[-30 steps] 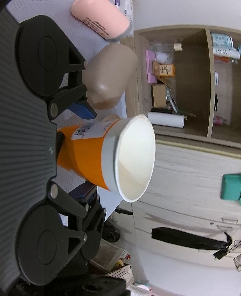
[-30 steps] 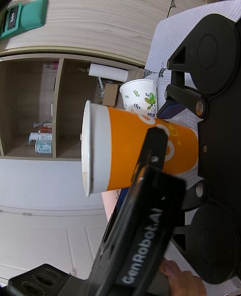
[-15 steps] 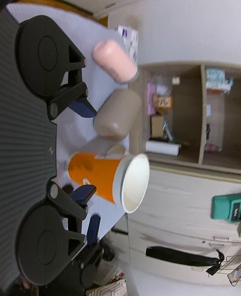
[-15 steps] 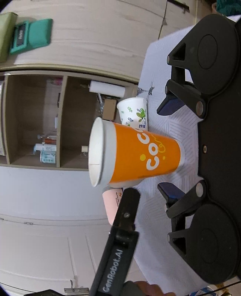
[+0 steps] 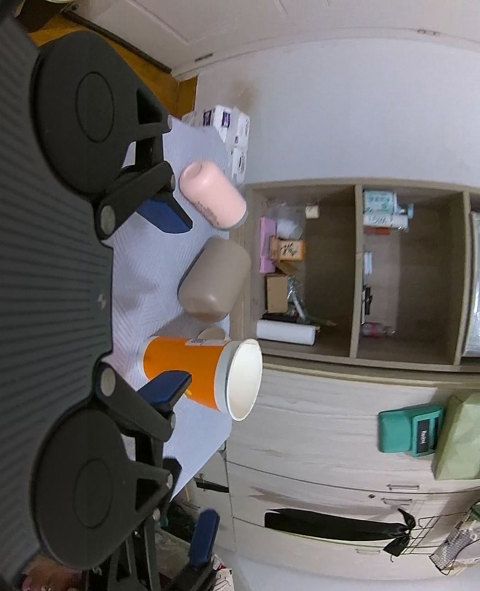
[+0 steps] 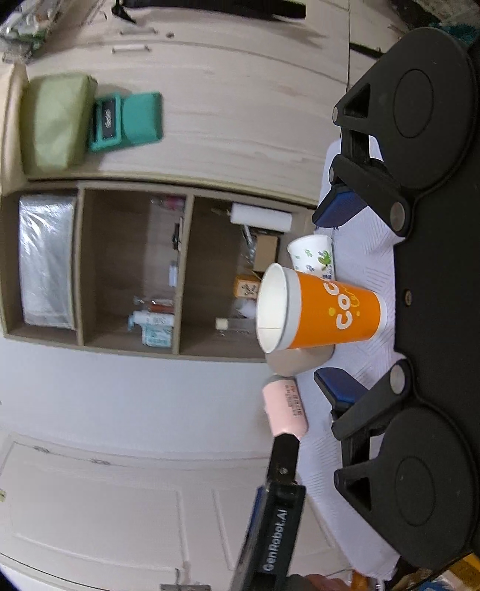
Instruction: Flip cup upright
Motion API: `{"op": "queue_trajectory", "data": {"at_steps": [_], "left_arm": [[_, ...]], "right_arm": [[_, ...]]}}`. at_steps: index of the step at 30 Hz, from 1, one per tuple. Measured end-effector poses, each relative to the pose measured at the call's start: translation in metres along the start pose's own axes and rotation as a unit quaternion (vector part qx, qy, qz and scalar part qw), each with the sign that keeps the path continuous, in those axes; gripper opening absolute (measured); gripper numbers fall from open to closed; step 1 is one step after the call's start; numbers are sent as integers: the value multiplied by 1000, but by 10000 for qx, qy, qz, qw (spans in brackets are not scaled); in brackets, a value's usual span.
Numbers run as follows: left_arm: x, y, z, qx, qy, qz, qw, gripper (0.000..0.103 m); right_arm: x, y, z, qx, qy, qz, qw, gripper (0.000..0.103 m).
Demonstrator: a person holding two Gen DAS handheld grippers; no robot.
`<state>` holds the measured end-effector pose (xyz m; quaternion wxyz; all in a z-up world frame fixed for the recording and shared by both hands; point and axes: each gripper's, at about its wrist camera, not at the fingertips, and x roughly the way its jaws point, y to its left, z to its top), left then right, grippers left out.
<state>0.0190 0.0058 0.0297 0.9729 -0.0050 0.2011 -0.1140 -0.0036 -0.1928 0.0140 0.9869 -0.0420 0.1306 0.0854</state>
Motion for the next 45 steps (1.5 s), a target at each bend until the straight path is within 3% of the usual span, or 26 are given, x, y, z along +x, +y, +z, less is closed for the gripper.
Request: {"op": "queue_trajectory", "data": {"at_steps": [7,9,15,34,45], "left_arm": [[-34,2,-9,41,-153,218,9996,86],[-39,4,-11,20,-165,249,9996,92],[-45,11,-15,-7,-180,472,9987,103],[-38,15,-20,9,193,875,9960,103],[-31,15,-23,72,317,1044,9940,103]], "right_arm": [[-31,14,-2,89,-73,-258,9996,93],[-35,15,-1,126,-89,-367,9992,103],[-38,14,3,251,-37,-720,9971,103],[-35,16,3,454,189,-1337,9898,103],[-36,13,1,464,259,-1397,9888,103]]}}
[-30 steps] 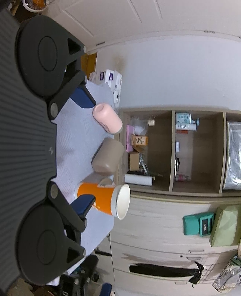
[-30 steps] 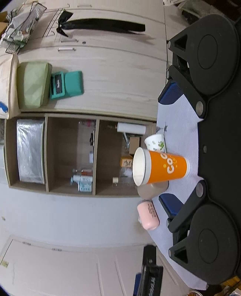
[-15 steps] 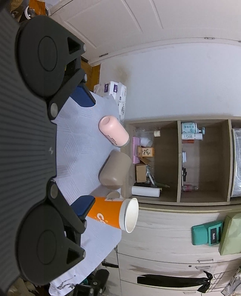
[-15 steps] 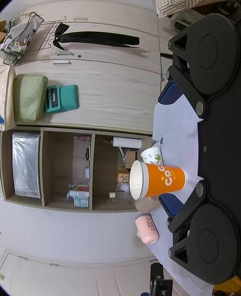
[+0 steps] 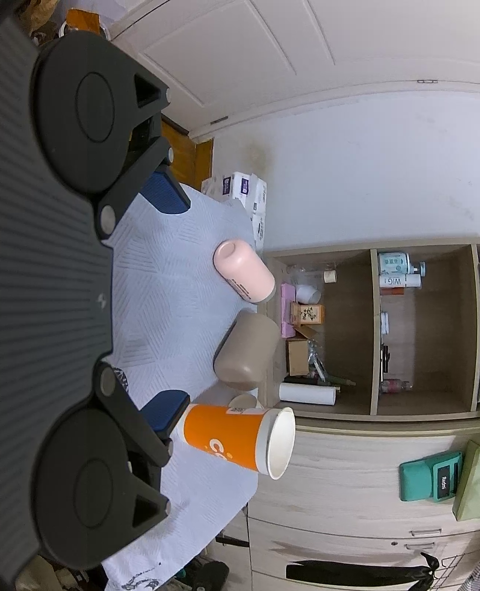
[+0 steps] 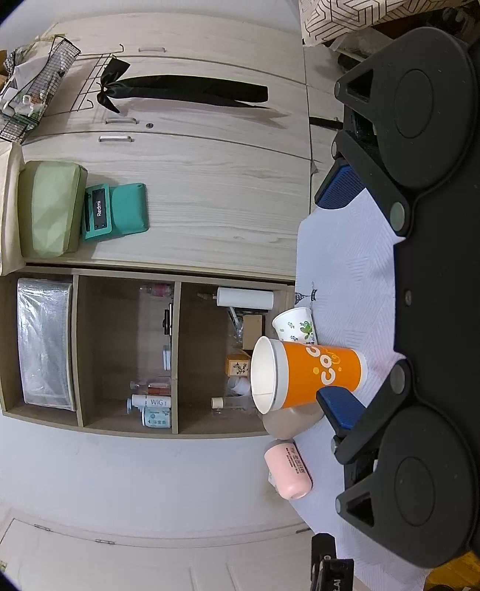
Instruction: Flip cup upright
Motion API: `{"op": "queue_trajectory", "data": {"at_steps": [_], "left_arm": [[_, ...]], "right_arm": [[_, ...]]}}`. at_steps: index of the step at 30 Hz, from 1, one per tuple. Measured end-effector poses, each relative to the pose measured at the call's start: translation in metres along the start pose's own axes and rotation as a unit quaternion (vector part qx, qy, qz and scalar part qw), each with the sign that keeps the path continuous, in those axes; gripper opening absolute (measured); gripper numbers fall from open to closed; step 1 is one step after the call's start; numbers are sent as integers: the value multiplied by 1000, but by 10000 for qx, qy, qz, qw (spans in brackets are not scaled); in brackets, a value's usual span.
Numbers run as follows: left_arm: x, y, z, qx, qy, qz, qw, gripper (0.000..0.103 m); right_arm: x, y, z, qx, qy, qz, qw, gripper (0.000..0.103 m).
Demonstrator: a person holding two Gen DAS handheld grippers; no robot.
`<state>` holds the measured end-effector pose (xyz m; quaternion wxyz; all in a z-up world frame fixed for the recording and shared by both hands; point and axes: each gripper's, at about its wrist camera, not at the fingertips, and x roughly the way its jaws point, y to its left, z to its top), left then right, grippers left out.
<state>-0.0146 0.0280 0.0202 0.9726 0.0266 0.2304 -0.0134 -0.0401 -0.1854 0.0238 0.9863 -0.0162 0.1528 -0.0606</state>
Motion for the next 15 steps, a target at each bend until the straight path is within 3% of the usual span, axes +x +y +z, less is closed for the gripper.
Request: {"op": "queue_trajectory", "data": {"at_steps": [15], "left_arm": [[6,-3,-1,70,112,89,9999,103]], "right_arm": [[0,-2,-1,105,14,-28,9999,103]]}}
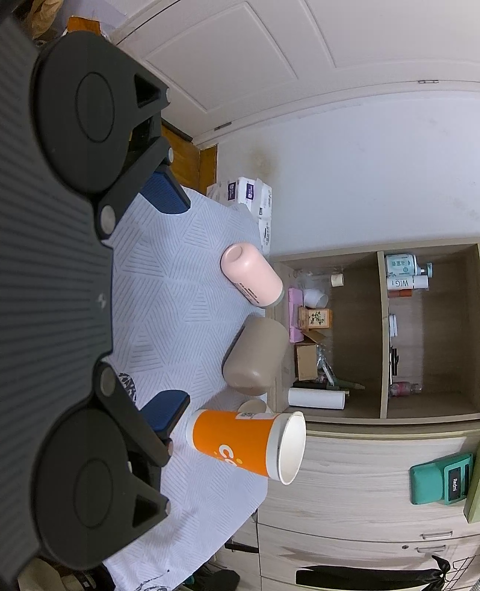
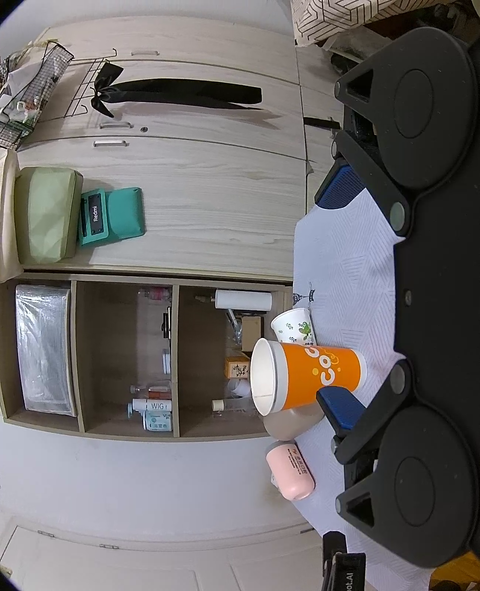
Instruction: Flip cup upright
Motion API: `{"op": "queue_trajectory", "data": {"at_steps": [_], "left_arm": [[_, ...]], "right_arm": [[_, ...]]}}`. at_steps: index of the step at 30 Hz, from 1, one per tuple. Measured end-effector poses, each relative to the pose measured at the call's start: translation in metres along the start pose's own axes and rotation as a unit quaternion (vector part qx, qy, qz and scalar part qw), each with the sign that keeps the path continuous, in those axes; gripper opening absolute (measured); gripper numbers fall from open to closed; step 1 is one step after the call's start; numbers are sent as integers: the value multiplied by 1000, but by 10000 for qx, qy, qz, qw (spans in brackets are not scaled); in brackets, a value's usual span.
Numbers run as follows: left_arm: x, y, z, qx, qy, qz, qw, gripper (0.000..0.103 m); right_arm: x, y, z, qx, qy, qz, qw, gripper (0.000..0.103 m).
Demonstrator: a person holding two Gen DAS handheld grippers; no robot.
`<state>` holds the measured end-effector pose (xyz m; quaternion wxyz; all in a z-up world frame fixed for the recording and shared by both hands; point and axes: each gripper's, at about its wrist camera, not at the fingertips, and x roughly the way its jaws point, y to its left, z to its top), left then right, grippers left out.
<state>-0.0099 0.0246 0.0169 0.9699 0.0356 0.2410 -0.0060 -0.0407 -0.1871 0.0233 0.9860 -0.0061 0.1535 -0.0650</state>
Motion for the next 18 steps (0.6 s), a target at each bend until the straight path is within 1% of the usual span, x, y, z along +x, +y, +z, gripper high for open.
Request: {"op": "queue_trajectory", "data": {"at_steps": [13,18], "left_arm": [[0,1,-1,-9,43,-24,10000,103],[0,1,-2,50,62,30,10000,103]], "right_arm": [[-2,0,0,2,-21,-53,10000,103],[-4,1,-1,-25,-41,-64,10000,103]]}}
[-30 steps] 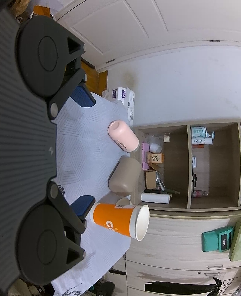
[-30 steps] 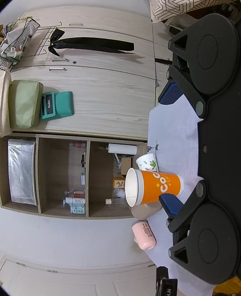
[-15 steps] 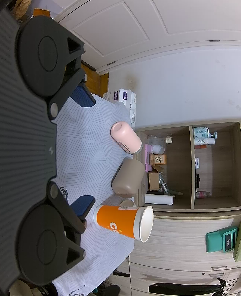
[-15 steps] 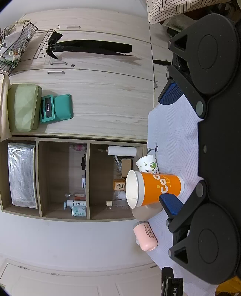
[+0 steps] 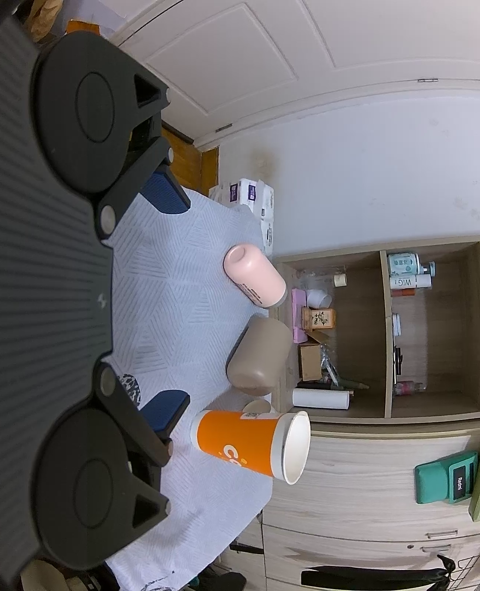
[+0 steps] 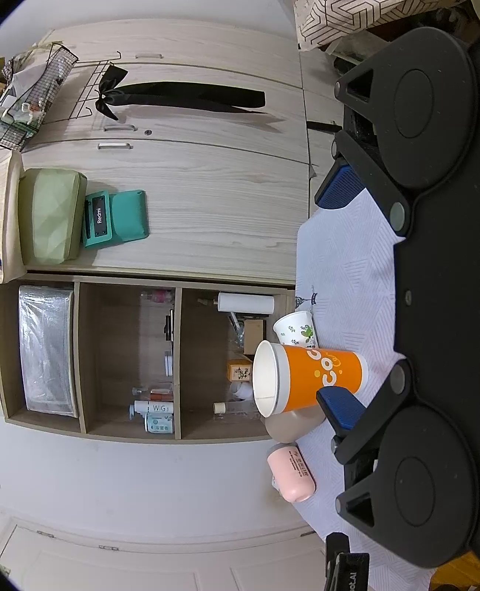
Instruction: Flip cup upright
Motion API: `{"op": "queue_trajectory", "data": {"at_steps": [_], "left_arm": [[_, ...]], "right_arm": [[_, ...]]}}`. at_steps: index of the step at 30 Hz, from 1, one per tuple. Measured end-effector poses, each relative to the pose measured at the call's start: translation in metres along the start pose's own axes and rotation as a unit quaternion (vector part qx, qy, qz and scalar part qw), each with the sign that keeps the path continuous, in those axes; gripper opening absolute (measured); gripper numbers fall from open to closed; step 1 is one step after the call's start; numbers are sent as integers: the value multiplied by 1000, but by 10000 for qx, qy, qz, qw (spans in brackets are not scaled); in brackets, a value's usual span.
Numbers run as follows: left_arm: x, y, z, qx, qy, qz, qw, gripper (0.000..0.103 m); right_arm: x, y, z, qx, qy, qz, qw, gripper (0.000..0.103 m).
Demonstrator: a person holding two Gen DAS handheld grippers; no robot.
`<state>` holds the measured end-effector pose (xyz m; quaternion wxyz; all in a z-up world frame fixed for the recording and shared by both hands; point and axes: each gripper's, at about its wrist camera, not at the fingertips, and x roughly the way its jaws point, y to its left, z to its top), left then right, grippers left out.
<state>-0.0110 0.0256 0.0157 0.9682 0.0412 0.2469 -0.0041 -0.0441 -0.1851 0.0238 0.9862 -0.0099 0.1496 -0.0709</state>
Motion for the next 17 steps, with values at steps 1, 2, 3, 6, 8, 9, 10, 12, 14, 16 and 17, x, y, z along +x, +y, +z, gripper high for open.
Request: {"op": "queue_trajectory", "data": {"at_steps": [1,2,3,6,8,9,10,12,14,16,17], "left_arm": [[0,0,0,6,-2,14,10000,103],[0,0,0,6,-10,25,10000,103],[-1,1,0,2,-19,30,10000,103],[-1,1,0,-18,-34,30,10000,103],[-2,2,-1,-25,-54,40,10000,103],[-1,1,0,-24,-63,46,10000,103],[-1,2,0,-23,-76,49,10000,103],[-2,2,0,-10,-103,56,9999,103],[-4,2,0,-8,-127,51,9999,103],[-4,2,0,-10,-135,32,9999,103],[-4,3,1,-10,-132,26,9999,103]], "right_arm": [[0,0,0,-11,1,0,10000,103],[0,1,0,-19,-2,-2,10000,103],[0,1,0,-19,-4,-7,10000,103],[-1,1,0,-20,-2,-9,10000,103],[-1,1,0,-17,-5,-11,10000,103],[0,0,0,-12,-3,-13,10000,103],[-1,0,0,-8,-2,-15,10000,103],[-1,1,-1,-9,0,-22,10000,103],[-1,0,-1,-11,2,-28,10000,103],[-1,0,-1,-9,3,-28,10000,103],[-1,0,-1,-9,5,-29,10000,103]]}}
